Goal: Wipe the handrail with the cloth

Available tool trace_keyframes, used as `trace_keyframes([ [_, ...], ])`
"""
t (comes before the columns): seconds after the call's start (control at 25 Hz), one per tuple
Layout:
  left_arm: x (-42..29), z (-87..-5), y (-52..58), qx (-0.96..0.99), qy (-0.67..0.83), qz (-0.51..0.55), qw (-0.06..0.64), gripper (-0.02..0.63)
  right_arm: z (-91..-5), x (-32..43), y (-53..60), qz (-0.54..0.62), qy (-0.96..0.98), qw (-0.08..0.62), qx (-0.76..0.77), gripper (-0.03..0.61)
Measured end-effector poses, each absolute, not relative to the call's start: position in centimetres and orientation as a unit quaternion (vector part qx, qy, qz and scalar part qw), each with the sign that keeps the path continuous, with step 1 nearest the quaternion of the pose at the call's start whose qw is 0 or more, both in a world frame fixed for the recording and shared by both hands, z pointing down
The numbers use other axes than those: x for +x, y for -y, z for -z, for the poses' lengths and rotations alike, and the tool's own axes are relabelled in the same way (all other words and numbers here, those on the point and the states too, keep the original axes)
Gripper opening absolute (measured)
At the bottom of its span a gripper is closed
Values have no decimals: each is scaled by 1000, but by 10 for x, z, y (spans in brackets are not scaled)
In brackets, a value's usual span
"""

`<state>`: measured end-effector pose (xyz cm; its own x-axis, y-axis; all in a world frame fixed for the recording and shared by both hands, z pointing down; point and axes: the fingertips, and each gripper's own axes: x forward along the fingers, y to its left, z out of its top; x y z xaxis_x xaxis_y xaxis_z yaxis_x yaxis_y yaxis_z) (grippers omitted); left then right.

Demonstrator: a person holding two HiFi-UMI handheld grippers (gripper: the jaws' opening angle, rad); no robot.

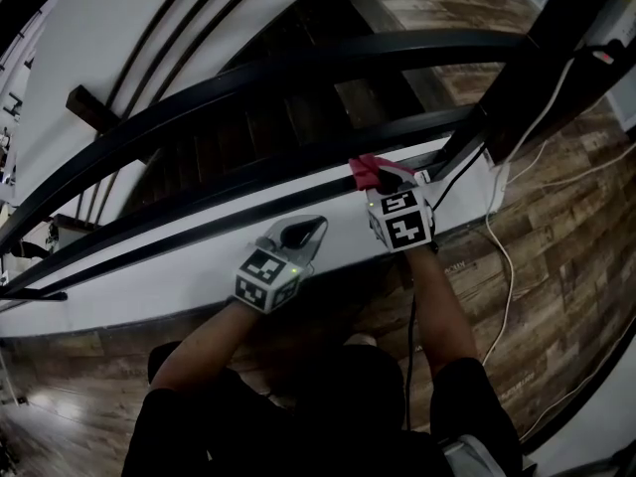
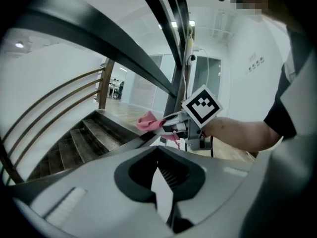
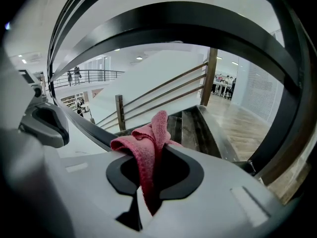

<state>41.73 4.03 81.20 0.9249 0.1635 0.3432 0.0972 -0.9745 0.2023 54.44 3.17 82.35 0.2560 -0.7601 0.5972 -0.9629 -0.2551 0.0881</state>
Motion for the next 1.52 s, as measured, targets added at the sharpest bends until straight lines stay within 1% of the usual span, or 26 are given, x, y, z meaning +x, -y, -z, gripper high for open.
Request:
trace_keyframes([
  [0.08,413,-814,-36,975,-58,-186,109,0,-823,539,-27,-224,571,230,756,51],
  [0.24,406,-820,-39,974,-65,-195,93,0,-824,527,-20,-227,577,232,750,51],
  [0.48,388,-826,-33,972,-63,-206,89,0,-823,504,-5,-214,586,243,742,51],
  [0.76,361,-823,8,973,-22,-210,96,0,-828,483,11,-212,597,272,724,51],
  [1.0,333,-824,27,970,-20,-234,64,0,-831,461,23,-212,613,279,708,51],
  [1.2,317,-824,33,967,-27,-244,66,0,-829,444,37,-204,619,293,699,51],
  [1.52,304,-821,43,965,-47,-260,6,0,-833,412,57,-192,619,328,688,51],
])
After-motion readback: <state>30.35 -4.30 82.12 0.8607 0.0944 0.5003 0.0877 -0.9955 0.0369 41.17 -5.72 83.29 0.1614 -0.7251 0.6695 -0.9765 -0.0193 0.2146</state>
